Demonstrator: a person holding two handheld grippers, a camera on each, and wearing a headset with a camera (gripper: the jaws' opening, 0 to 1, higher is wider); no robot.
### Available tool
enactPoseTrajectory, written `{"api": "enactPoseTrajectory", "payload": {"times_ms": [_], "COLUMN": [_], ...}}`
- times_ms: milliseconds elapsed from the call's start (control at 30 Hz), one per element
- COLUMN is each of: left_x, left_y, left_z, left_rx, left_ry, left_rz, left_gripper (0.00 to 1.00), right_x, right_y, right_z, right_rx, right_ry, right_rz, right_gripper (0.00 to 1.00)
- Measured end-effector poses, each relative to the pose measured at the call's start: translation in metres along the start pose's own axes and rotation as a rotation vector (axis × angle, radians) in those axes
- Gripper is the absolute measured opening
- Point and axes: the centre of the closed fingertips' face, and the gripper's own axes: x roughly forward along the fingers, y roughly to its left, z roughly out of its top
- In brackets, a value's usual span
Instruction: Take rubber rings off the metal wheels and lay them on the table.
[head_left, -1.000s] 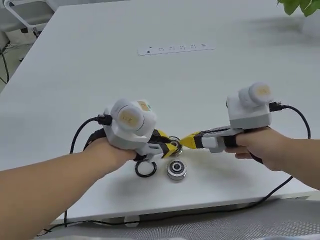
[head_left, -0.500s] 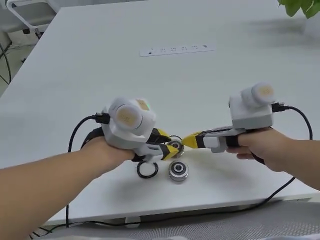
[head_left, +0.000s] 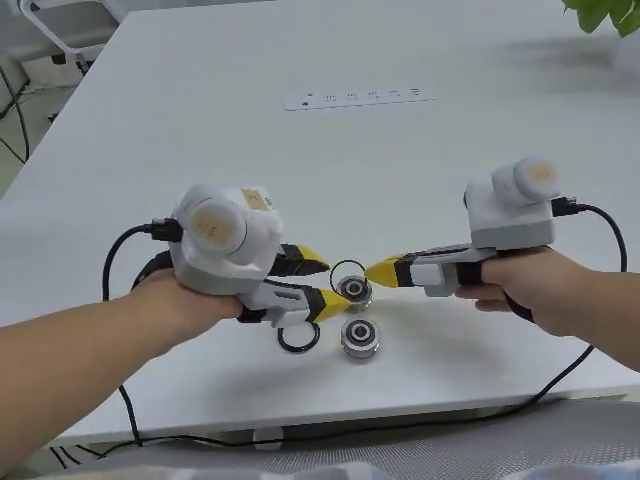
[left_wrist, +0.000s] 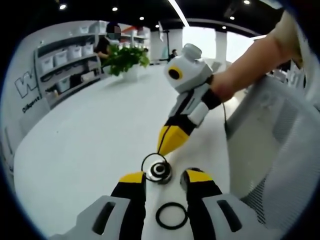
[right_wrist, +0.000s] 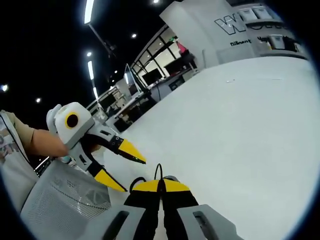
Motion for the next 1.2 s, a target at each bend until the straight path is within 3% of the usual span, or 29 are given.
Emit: {"api": "enactPoseTrajectory", "payload": {"times_ms": [333,667,1200], "left_x": [-0.022,-0.043,-0.067], "left_y": [-0.003,-0.003,-0.002], "left_z": [0.008,0.005,-0.018], "left_rx": [-0.013,-0.039,-0.064], "left_ry": [-0.040,-0.067,-0.055], "left_rz": [0.015,0.033,0.084], "left_gripper": [0.42,0.48,0.56], "right_x": [-0.001,0.000,0.012], "right_y": [0.009,0.015,0.030], "right_z": [0.004,0.009,0.007], "right_rx": [-0.016,-0.026,-0.024], "right_ry": [-0.003,-0.010,0.006], "right_rz": [0.021,0.034,0.068], "right_gripper": [0.00,0.00,0.00]}}
